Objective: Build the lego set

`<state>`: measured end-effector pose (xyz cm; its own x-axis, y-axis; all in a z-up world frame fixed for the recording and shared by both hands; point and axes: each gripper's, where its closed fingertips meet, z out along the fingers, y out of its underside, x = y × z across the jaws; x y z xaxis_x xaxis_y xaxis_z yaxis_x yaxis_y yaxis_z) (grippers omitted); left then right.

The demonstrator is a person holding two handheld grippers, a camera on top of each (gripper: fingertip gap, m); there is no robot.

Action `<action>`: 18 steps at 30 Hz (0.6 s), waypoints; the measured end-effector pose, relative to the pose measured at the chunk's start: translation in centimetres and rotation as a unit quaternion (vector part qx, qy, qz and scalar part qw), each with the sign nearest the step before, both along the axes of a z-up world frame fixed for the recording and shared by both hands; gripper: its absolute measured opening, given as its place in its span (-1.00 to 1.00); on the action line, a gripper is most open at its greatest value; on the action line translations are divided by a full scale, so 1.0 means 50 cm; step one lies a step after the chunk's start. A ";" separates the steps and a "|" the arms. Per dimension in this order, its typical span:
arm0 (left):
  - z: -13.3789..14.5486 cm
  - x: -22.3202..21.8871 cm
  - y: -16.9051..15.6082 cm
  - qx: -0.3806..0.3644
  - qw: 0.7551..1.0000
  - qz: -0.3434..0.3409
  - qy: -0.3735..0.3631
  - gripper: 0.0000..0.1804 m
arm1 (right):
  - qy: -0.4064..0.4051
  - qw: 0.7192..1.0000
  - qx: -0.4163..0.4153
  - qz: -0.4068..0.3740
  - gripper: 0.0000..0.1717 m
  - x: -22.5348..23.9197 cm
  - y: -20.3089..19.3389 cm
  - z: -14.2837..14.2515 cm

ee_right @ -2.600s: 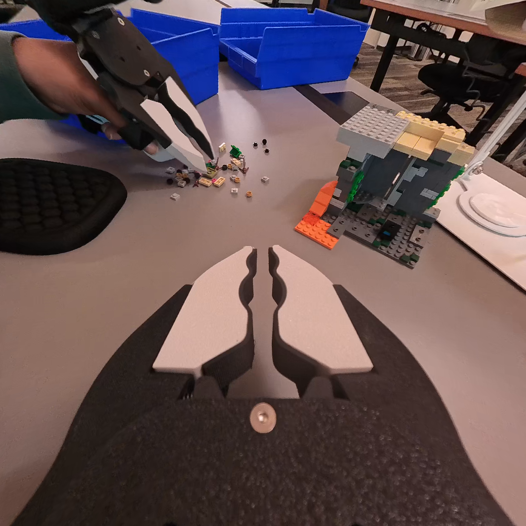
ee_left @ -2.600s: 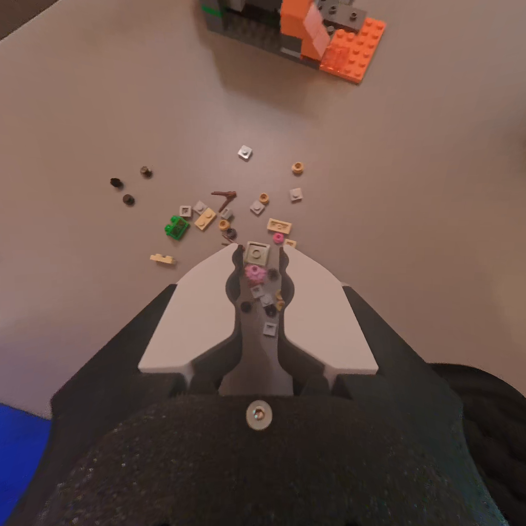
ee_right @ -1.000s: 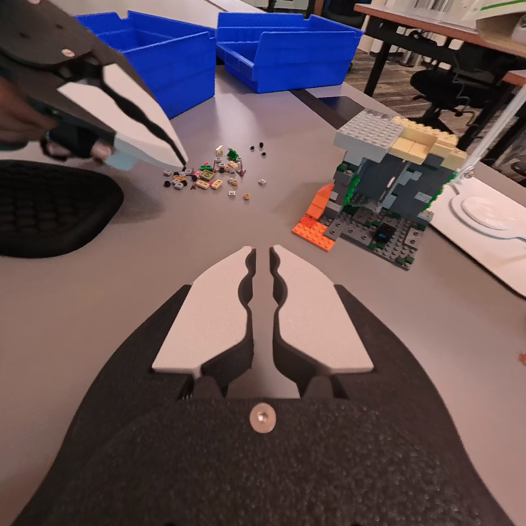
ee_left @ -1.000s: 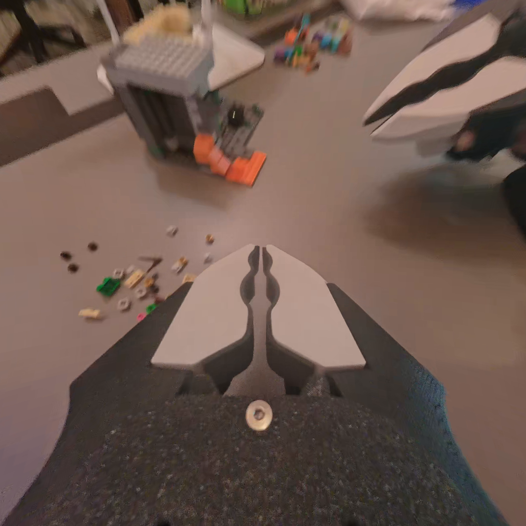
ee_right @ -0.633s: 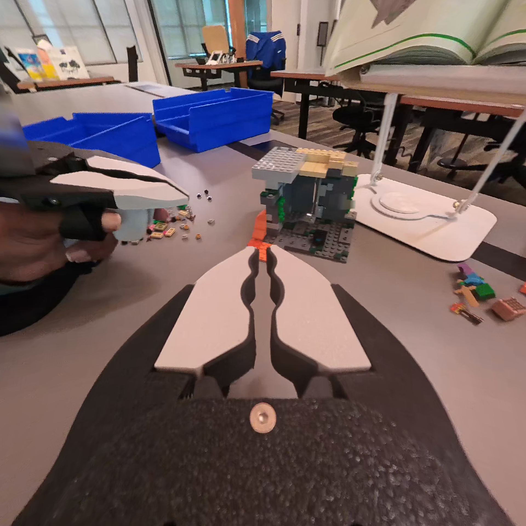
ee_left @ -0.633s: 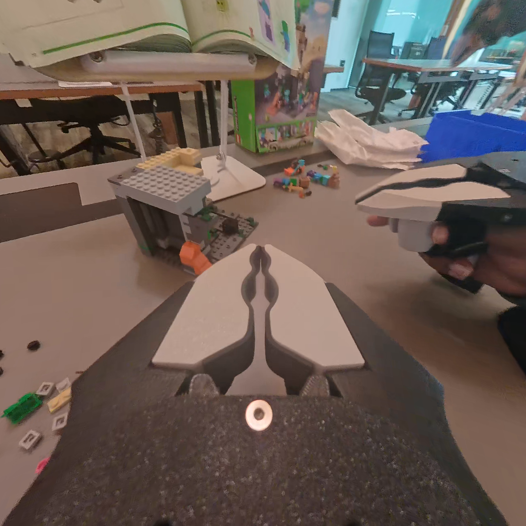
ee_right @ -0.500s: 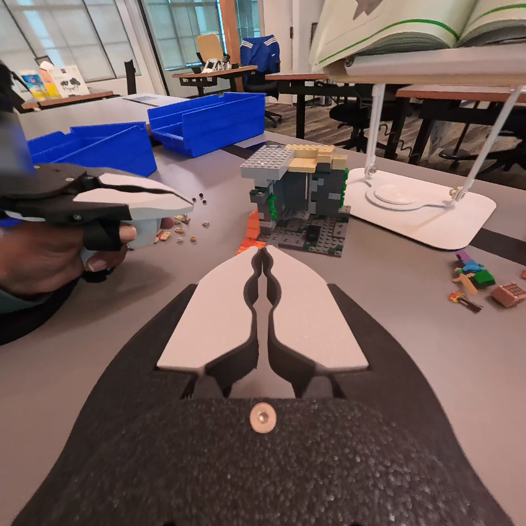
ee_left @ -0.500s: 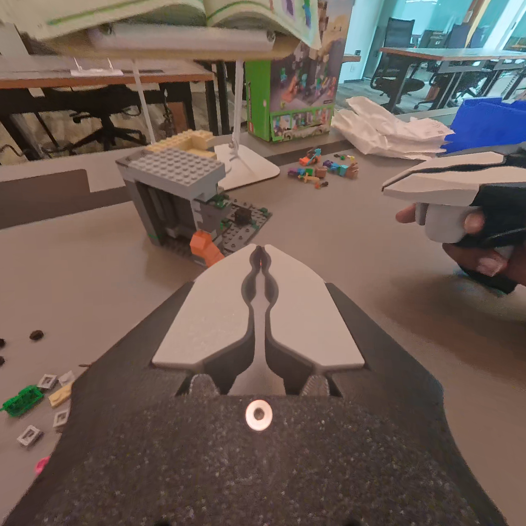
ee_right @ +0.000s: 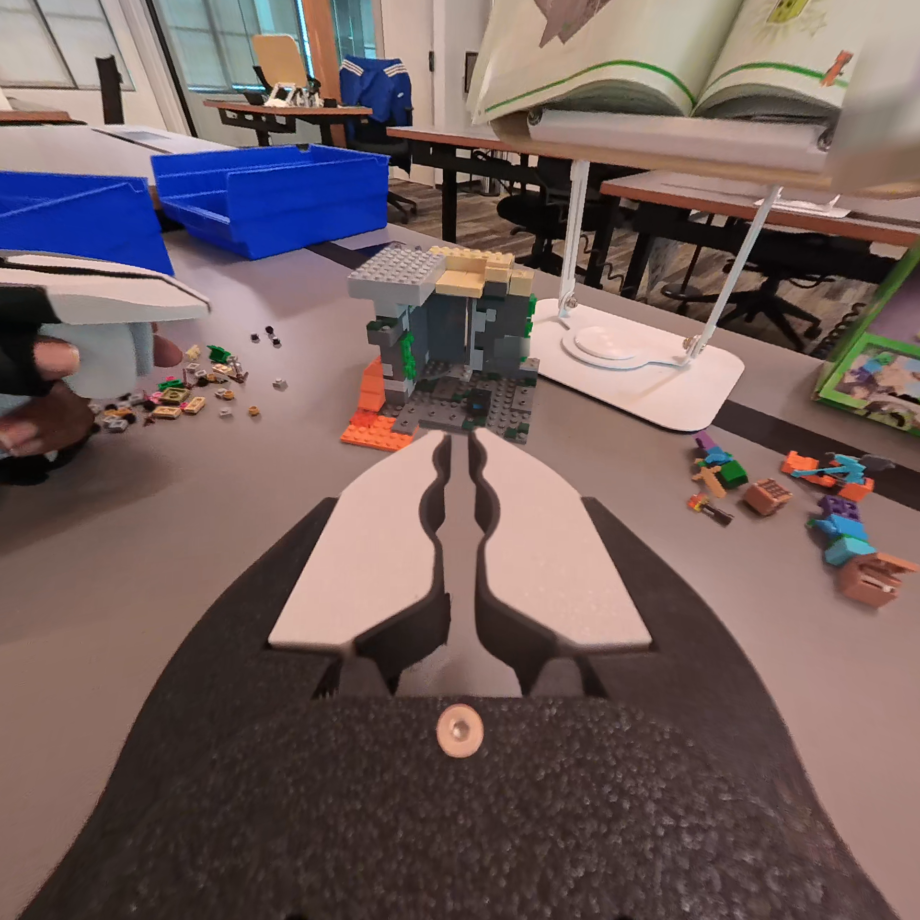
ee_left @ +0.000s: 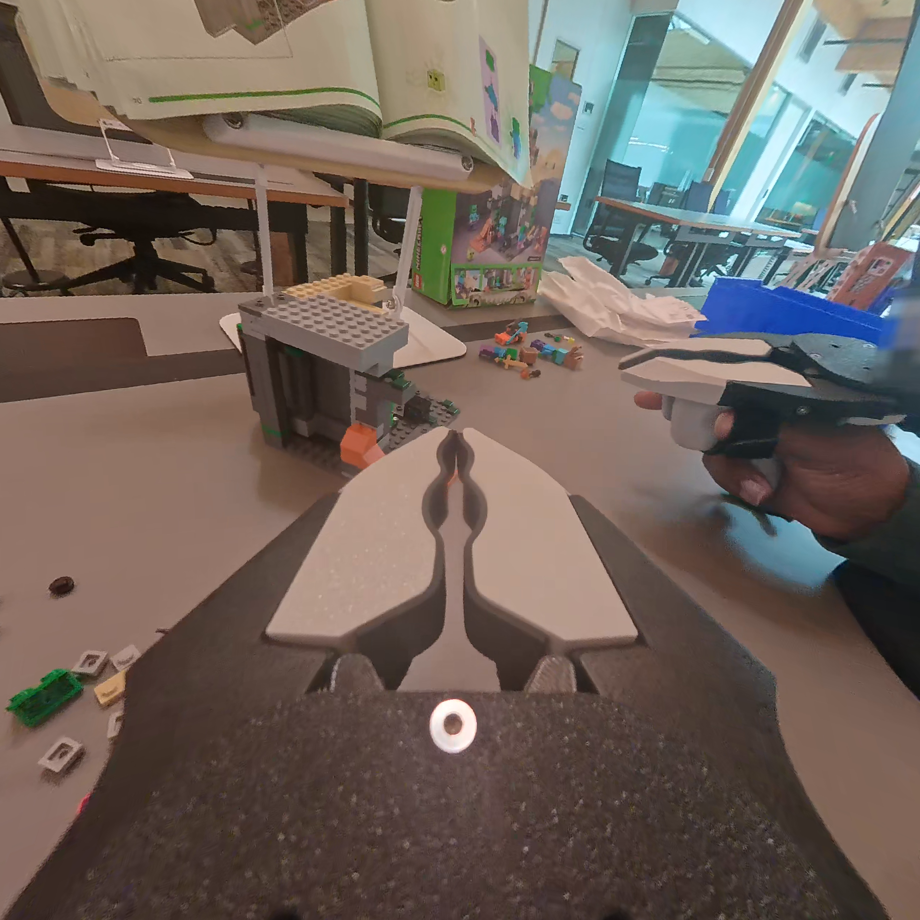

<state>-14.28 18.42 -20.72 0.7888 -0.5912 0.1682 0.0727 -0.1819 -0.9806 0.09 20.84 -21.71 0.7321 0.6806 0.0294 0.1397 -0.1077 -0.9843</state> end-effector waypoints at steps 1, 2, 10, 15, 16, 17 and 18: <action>0.002 0.000 -0.003 0.001 1.000 -0.003 0.000 -1.00 | 0.003 1.000 0.002 0.002 -0.92 0.000 -0.001 0.004; 0.003 -0.001 -0.005 0.004 1.000 -0.002 0.004 -1.00 | 0.008 1.000 0.004 0.005 -0.92 -0.001 -0.002 0.008; 0.041 0.010 -0.033 0.069 0.995 0.003 0.078 -1.00 | 0.025 0.999 0.015 0.034 -1.00 -0.009 -0.026 0.024; 0.180 -0.063 -0.088 0.114 0.991 0.033 0.055 -1.00 | 0.016 0.999 0.017 0.045 -1.00 -0.016 -0.032 0.023; 0.214 -0.102 -0.101 0.122 0.990 0.048 0.050 -1.00 | 0.015 0.999 0.015 0.043 -1.00 -0.016 -0.030 0.022; 0.240 -0.148 -0.112 0.124 0.988 0.065 0.057 -1.00 | 0.016 0.999 0.014 0.044 -1.00 -0.016 -0.030 0.021; 0.265 -0.208 -0.120 0.127 0.984 0.096 0.074 -1.00 | 0.019 0.999 0.011 0.046 -1.00 -0.017 -0.030 0.021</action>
<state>-24.67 12.43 -7.48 0.8946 -0.4372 -0.0919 -0.0658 0.0745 -0.9950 -0.74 19.33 -20.68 0.6667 0.7451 0.0184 0.1105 -0.0743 -0.9911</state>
